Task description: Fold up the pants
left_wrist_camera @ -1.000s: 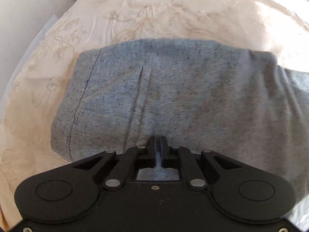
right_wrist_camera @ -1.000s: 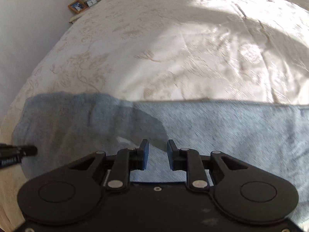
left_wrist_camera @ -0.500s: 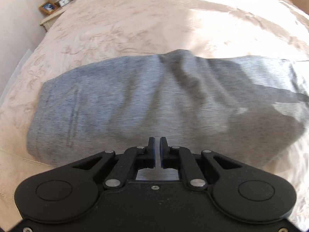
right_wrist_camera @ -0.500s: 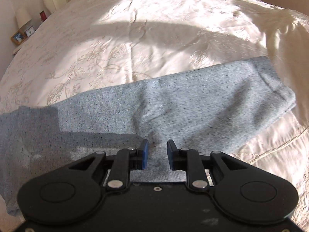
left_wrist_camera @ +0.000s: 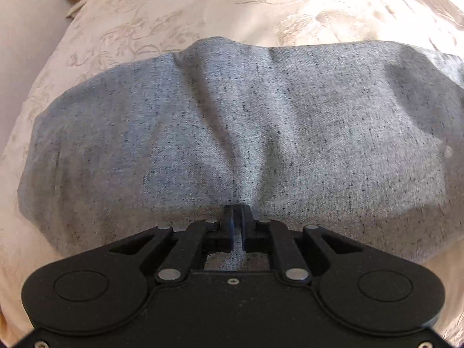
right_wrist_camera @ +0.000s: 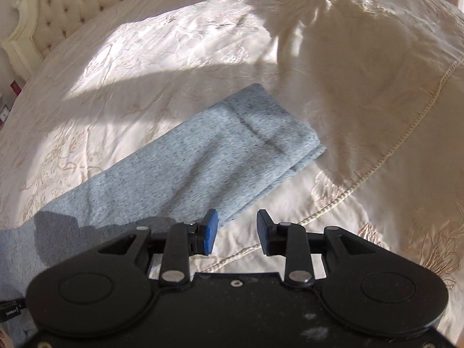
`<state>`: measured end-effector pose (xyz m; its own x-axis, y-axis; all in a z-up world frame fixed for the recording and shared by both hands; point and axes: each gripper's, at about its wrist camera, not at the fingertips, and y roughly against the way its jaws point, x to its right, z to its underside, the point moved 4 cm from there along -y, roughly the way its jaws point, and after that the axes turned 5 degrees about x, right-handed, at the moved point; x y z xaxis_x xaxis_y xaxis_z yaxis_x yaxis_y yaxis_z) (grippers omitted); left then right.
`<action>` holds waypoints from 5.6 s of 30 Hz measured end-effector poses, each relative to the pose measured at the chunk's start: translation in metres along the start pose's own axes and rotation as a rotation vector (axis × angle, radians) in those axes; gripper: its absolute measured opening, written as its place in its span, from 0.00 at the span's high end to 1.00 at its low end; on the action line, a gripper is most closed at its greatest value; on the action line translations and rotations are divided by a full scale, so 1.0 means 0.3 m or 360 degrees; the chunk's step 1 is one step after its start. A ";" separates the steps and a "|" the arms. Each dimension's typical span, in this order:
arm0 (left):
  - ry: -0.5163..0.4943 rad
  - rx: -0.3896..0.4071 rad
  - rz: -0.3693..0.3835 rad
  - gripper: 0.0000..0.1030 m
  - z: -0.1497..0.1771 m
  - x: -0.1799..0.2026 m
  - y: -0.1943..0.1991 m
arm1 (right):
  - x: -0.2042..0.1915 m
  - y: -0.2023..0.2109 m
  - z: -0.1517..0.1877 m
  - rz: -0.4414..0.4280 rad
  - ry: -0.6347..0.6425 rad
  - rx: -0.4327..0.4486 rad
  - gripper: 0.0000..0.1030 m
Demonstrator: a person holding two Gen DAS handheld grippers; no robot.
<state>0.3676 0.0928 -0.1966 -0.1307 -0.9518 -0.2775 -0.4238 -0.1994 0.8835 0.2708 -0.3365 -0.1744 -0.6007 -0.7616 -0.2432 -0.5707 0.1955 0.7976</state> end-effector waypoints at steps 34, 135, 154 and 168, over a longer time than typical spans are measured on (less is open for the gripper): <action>-0.0034 0.0152 0.0290 0.85 -0.320 0.690 0.274 | 0.278 -0.338 -0.239 -0.0343 -0.0409 -0.0143 0.83; 0.0370 0.0025 0.0810 0.88 -0.160 0.157 0.065 | -0.490 0.253 0.272 -0.0588 0.0428 -0.0165 0.75; 0.0412 0.0049 0.0566 0.73 -0.159 0.061 0.018 | -0.432 -0.037 0.200 -0.0286 0.0431 -0.0319 0.75; 0.0234 0.0062 0.0431 0.66 -0.272 0.154 -0.087 | -0.659 -0.221 0.084 -0.0387 0.0650 -0.0153 0.72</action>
<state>0.4457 0.0352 -0.2017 -0.1137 -0.9932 0.0262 -0.4258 0.0725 0.9019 0.4133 -0.1835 -0.1931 -0.1764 -0.9621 -0.2079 -0.6017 -0.0618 0.7964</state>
